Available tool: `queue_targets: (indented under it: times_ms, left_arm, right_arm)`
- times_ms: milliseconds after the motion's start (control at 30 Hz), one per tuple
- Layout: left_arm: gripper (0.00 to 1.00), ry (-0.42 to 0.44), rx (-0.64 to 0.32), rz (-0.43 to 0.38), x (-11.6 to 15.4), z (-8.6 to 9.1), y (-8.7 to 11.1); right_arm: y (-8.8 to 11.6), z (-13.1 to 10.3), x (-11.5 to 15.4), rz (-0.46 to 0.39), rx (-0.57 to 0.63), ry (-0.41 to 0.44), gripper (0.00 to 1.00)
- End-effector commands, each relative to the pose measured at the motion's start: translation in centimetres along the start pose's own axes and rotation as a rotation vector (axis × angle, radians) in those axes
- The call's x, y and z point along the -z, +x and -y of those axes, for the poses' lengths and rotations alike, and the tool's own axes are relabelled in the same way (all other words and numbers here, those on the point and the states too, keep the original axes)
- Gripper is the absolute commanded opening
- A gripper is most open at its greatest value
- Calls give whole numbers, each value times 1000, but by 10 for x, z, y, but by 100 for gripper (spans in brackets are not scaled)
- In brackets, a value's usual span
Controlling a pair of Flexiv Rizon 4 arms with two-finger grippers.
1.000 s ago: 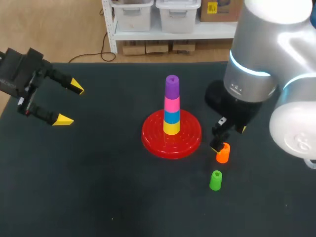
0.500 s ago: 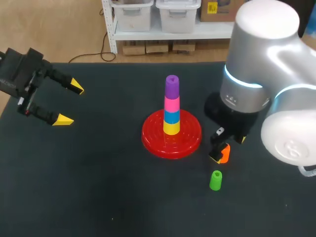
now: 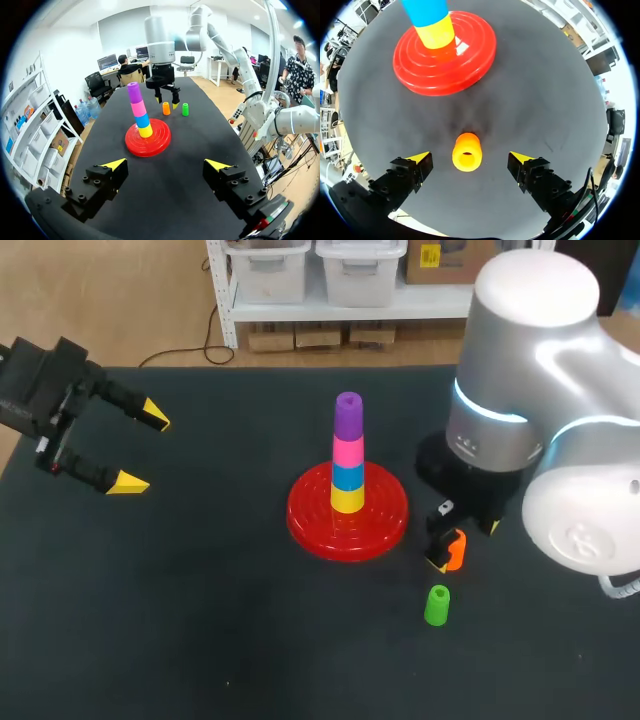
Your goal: Pick up and stack the cylinders on the red base in this order: pink,purple,orange,green
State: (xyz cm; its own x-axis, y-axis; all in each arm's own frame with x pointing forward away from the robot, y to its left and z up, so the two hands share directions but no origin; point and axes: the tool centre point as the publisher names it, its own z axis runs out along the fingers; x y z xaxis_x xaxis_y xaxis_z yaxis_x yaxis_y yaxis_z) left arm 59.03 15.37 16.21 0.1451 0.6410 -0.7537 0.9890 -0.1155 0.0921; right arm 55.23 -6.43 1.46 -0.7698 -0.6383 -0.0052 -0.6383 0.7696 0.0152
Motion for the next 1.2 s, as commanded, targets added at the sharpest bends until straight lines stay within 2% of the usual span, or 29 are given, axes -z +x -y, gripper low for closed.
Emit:
queue_targets:
  times_ms: [33,700,733,800,833,867,900,1200]
  left_arm:
    - [100,-4,-4,3,0,1,1]
    - [100,-4,-4,3,0,1,1]
    - [100,-4,-4,3,0,1,1]
    - [100,-4,-4,3,0,1,1]
    - [100,-4,-4,3,0,1,1]
    - [100,-4,-4,3,0,1,1]
    - [100,-4,-4,3,0,1,1]
    - [100,-4,-4,3,0,1,1]
  right_arm:
    - [-2,1,-4,-2,-1,-5,100]
    - [-4,3,-9,-30,-8,0,100]
    - [-3,3,-10,-32,-8,-1,87]
    - [-3,3,-10,-35,-10,-2,27]
    - [-3,3,-10,-35,-10,-2,22]
    - [-3,3,-10,-35,-10,-3,3]
    - [-3,3,-10,-35,-9,-2,0]
    - [-4,1,-11,-34,-6,-4,0]
